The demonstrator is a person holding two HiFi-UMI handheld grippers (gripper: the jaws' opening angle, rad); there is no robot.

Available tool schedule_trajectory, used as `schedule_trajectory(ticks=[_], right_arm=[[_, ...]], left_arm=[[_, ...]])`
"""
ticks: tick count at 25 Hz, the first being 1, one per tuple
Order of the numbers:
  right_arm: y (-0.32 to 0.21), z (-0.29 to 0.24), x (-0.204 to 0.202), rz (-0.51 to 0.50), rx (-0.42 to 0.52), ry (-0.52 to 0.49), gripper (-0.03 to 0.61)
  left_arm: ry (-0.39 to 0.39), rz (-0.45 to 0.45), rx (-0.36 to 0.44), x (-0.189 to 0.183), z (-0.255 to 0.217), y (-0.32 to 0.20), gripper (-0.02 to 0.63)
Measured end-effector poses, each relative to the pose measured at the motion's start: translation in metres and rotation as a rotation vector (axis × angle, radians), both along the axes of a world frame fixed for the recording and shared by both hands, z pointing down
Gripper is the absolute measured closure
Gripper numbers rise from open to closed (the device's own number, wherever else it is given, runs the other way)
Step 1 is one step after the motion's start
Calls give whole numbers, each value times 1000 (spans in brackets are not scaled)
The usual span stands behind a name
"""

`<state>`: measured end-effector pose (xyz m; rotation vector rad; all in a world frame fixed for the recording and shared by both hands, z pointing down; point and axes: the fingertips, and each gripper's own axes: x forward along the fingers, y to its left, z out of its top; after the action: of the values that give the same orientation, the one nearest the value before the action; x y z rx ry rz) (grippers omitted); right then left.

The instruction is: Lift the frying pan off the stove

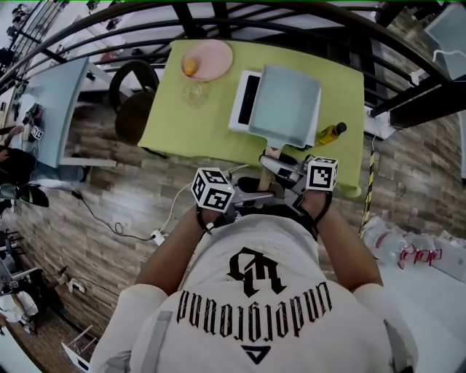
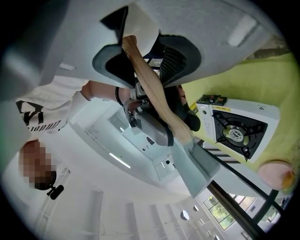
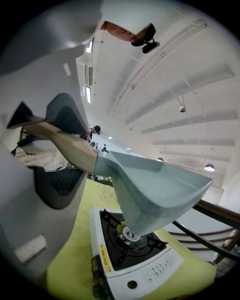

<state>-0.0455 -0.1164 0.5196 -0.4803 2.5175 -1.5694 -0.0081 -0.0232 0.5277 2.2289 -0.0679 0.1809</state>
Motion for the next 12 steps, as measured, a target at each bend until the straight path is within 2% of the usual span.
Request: schedule_trajectory(ticks=[12], right_arm=[[51,-12,58,-55,3,-7,357]], left_arm=[[-1,-60,-5,64,-14,49,434]])
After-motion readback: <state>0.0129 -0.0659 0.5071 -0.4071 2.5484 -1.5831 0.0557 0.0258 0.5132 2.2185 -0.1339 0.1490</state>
